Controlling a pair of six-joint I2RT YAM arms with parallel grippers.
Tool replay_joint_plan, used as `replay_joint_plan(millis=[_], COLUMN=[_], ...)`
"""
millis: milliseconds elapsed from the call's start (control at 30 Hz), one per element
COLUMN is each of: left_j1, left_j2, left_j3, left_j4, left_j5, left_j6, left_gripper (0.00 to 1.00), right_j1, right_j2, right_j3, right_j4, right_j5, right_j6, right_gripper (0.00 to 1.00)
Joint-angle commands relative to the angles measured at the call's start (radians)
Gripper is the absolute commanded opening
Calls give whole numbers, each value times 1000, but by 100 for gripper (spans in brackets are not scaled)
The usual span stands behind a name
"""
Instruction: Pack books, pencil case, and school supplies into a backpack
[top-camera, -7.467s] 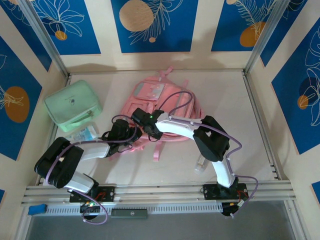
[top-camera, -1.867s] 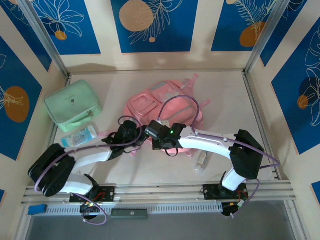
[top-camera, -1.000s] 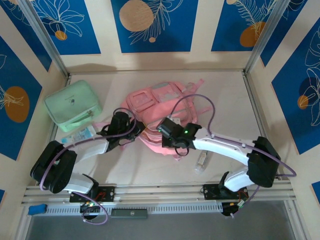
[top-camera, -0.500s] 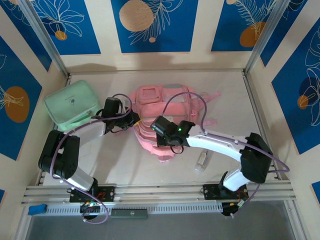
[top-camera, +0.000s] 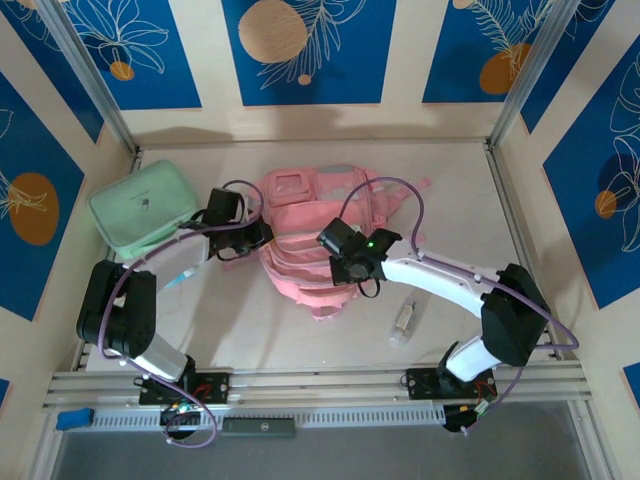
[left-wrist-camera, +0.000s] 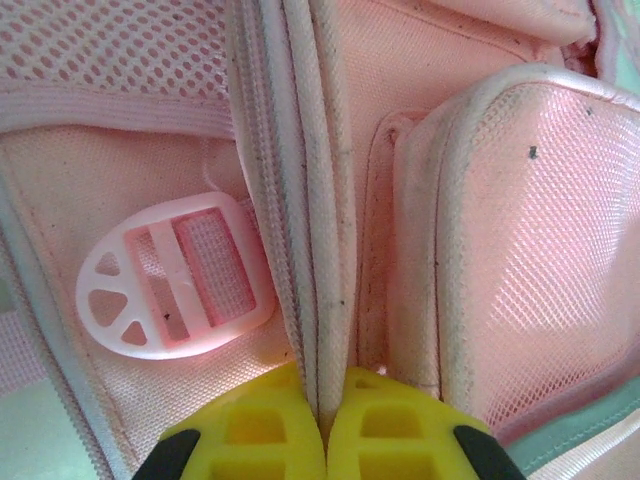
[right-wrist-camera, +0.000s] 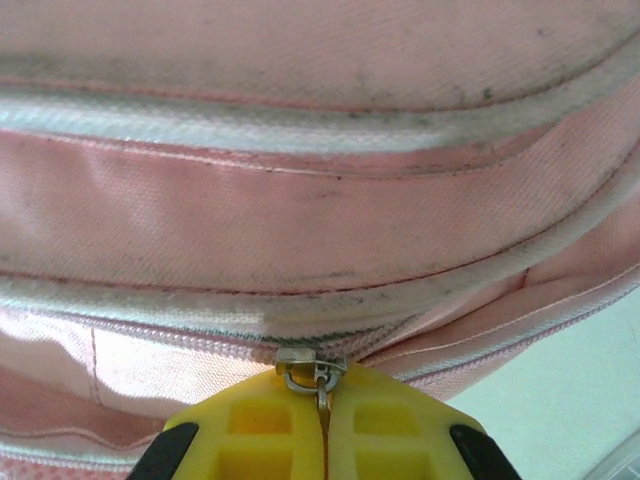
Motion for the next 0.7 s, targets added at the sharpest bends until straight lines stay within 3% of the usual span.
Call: replay_joint_plan(millis=[0, 33, 67, 233, 367, 433, 667], left_j1=[32, 33, 34, 28, -22, -109, -389], left_j2=[5, -10, -30, -210, -386, -459, -536], left_j3=[47, 41, 34, -79, -241, -327, -415], left_j4=[31, 31, 20, 14, 102, 188, 231], left_j5=[-27, -13, -18, -51, -83, -154, -426], left_j6=[13, 2, -6, -90, -309, -434, -700], left_gripper=[18, 35, 43, 59, 62, 62, 57], right_j1=[58, 65, 68, 97, 145, 151, 163], right_j2=[-23, -17, -9, -5, -7, -7, -10], right_j3=[8, 17, 20, -13, -7, -16, -38], right_j4=[-15, -8, -3, 53, 70, 87, 107], right_j5=[-53, -63, -67, -77, -44, -54, -36], right_j6=[-49, -31, -11, 55, 92, 118, 153], right_gripper=[0, 0, 0, 0, 0, 0, 0])
